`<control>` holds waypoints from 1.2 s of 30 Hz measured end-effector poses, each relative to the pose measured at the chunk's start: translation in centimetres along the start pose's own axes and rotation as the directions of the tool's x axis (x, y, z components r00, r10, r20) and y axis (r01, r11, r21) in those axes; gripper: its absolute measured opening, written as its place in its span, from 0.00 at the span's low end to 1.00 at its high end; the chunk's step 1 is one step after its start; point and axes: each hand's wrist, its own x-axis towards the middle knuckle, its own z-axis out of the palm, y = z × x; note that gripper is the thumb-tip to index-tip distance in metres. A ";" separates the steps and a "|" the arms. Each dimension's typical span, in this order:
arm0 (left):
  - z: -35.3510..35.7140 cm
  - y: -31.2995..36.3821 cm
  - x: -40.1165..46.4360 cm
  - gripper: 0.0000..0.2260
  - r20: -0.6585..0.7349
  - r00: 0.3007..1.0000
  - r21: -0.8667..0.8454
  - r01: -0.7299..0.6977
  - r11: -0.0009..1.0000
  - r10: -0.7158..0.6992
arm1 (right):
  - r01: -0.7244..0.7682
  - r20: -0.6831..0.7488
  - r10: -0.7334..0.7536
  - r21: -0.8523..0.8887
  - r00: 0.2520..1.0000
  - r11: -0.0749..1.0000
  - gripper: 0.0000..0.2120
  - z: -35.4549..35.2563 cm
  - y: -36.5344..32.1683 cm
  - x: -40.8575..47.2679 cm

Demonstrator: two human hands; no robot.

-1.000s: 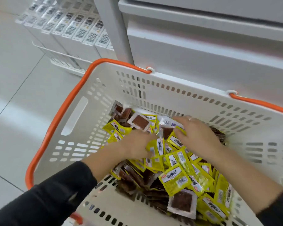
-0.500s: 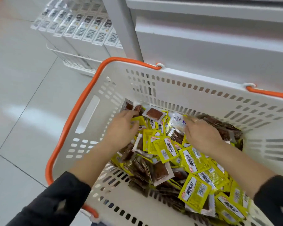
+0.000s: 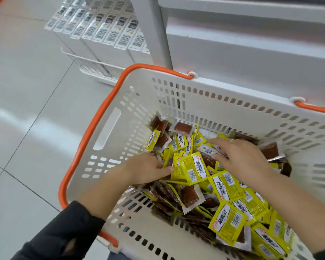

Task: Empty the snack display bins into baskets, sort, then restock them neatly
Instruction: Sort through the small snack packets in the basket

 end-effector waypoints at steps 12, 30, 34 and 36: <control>0.1 -2.1 -0.6 0.15 -0.021 0.970 0.032 0.244 0.969 -0.243 | 0.034 -0.415 0.154 0.412 0.897 0.910 0.20 -2.2 -1.6 -2.3; -0.1 1.4 -1.2 0.14 -0.383 0.923 -0.638 -0.232 0.734 -0.041 | -0.154 -0.187 0.255 0.430 0.949 0.889 0.10 -3.2 0.1 -3.3; -0.7 -0.4 0.9 0.15 -0.269 0.948 -0.308 0.084 0.948 -0.172 | -0.154 -0.183 0.243 0.398 0.953 0.904 0.09 -2.9 -0.1 -3.4; 0.1 -0.3 1.8 0.25 -0.062 0.985 -0.189 0.144 0.971 -0.159 | -0.161 -0.166 0.244 0.399 0.955 0.903 0.06 -2.9 -0.3 -3.4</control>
